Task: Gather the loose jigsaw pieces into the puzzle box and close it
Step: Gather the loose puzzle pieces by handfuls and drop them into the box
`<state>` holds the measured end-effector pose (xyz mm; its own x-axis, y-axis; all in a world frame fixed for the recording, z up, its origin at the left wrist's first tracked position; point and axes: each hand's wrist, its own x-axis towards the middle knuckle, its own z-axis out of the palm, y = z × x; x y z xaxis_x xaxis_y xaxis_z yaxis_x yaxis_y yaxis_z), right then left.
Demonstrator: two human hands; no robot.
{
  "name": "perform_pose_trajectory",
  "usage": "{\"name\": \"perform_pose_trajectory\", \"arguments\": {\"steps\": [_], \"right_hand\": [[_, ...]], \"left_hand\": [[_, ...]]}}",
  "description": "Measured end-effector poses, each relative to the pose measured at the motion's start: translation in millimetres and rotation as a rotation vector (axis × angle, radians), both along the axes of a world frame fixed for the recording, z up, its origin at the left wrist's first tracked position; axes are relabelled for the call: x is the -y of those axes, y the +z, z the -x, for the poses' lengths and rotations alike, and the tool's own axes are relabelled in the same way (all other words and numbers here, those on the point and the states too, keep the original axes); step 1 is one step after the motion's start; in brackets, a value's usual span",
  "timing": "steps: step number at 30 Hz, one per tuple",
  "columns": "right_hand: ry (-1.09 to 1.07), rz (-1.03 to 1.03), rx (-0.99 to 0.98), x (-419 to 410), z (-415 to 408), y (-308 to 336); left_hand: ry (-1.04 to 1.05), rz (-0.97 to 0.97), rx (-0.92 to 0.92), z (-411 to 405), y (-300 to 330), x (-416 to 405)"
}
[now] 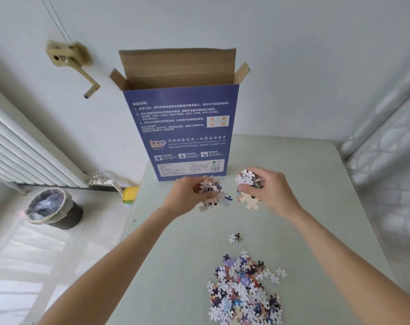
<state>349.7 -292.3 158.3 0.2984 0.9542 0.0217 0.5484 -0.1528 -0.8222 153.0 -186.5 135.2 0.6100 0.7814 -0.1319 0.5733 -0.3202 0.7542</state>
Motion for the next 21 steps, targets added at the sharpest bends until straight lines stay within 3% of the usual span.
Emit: {"name": "perform_pose_trajectory", "arguments": {"steps": [4, 10, 16, 21], "right_hand": [[0.035, -0.181, 0.014, -71.0, -5.2, 71.0], [0.012, -0.401, 0.246, -167.9, -11.9, 141.9], [0.21, -0.427, 0.647, -219.1, -12.1, 154.0], [0.257, -0.379, 0.712, -227.7, -13.1, 141.9]], "left_hand": [[0.018, -0.033, 0.045, -6.8, 71.9, -56.5], [0.077, -0.227, 0.179, -20.5, 156.1, -120.3], [0.17, -0.273, 0.226, -21.9, 180.9, -165.1], [0.215, -0.446, 0.184, -17.1, 177.0, -184.6]]}}
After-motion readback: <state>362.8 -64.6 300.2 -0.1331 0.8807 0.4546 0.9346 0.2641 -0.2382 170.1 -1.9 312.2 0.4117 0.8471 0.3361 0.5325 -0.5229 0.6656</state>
